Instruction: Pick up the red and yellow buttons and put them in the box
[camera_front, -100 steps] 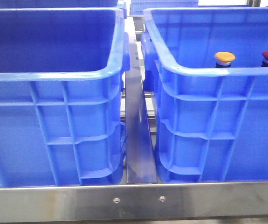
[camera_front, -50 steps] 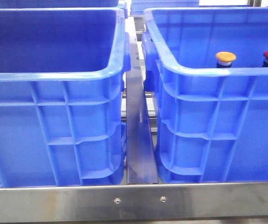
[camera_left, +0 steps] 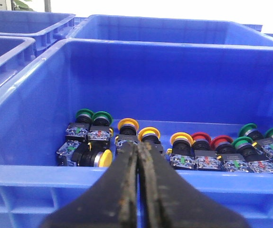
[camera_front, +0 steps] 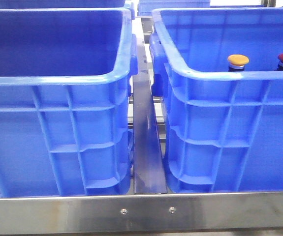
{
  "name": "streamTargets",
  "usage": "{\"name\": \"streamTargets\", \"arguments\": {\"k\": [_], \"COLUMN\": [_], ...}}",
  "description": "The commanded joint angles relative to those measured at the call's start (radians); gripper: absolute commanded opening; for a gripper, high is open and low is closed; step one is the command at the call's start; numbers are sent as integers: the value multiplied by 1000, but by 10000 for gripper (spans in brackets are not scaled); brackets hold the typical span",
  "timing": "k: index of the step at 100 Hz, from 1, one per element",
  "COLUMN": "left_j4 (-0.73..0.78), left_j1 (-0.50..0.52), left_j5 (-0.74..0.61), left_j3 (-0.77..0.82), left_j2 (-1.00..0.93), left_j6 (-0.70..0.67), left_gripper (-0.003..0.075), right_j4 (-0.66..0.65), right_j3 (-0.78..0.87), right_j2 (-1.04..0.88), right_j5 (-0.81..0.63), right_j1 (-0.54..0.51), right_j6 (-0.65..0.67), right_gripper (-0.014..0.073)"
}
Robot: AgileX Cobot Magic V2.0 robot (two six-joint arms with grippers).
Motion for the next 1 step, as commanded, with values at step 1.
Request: {"name": "streamTargets", "arguments": {"k": [1], "left_j4": [-1], "left_j1": [-5], "left_j5": [-79], "left_j3": [20], "left_j2": [-31], "left_j6": [-10], "left_gripper": [-20], "right_j4": [-15], "right_j3": [7], "right_j2": [-17], "right_j5": [-74], "right_j1": [-5], "right_j6": [5], "right_gripper": [-69]}}
